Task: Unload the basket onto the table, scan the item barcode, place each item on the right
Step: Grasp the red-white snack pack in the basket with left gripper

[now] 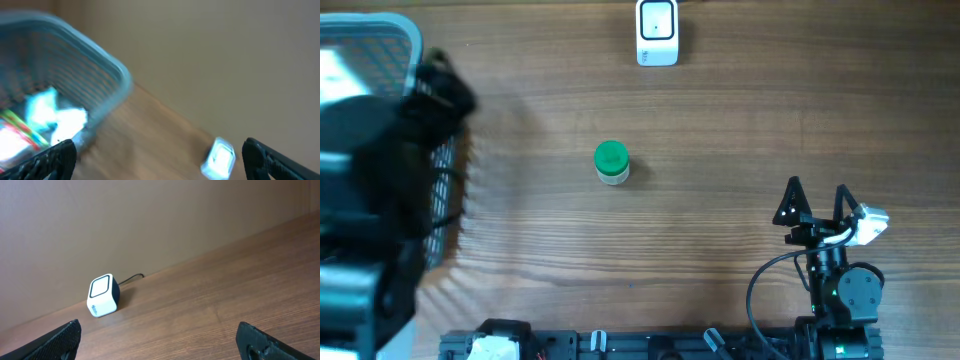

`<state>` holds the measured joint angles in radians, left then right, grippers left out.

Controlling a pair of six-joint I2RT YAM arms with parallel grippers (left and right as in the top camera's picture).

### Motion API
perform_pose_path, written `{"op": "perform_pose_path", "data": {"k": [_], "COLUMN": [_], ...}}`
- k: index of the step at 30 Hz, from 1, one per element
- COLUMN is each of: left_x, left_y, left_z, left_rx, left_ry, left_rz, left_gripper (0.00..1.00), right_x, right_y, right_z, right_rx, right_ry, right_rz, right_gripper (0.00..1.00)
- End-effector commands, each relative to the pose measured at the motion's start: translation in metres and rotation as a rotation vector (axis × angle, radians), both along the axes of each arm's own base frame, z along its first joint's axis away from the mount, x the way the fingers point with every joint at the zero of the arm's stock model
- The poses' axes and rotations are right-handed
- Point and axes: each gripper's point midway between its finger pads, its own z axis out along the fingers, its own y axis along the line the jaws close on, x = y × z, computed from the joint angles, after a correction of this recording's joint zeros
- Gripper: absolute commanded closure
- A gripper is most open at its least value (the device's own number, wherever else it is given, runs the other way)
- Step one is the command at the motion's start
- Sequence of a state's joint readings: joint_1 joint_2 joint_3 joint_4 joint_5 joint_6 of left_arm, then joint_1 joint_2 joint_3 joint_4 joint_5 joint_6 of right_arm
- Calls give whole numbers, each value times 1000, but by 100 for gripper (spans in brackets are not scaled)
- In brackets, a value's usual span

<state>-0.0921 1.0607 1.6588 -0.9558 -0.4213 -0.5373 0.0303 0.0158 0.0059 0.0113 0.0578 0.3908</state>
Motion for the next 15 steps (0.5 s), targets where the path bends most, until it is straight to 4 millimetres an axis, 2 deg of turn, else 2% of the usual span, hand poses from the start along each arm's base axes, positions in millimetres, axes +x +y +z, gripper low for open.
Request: {"op": "perform_pose_path", "data": {"k": [1, 2, 4, 8, 12, 15], "left_x": [-17, -21, -25, -20, -3, 11], "left_y": [64, 77, 103, 160, 198, 208], "left_z": [18, 12, -18, -105, -181, -229], "left_rx": [33, 14, -59, -351, -494, -541], "left_ry": [19, 44, 147, 371, 573, 702], "left_rz": [228, 282, 365, 537, 594, 597], "left_gripper": [0, 0, 0, 0, 0, 0], "right_x": [0, 0, 0, 0, 0, 0], "right_y": [0, 1, 1, 1, 1, 1], "right_z": [1, 0, 0, 0, 0, 0], "right_rx": [-14, -14, -14, -13, -14, -14], "right_ry": [-3, -1, 1, 1, 1, 1], "right_rz": [-7, -2, -1, -1, -1, -1], "right_gripper": [0, 0, 0, 0, 0, 0]}}
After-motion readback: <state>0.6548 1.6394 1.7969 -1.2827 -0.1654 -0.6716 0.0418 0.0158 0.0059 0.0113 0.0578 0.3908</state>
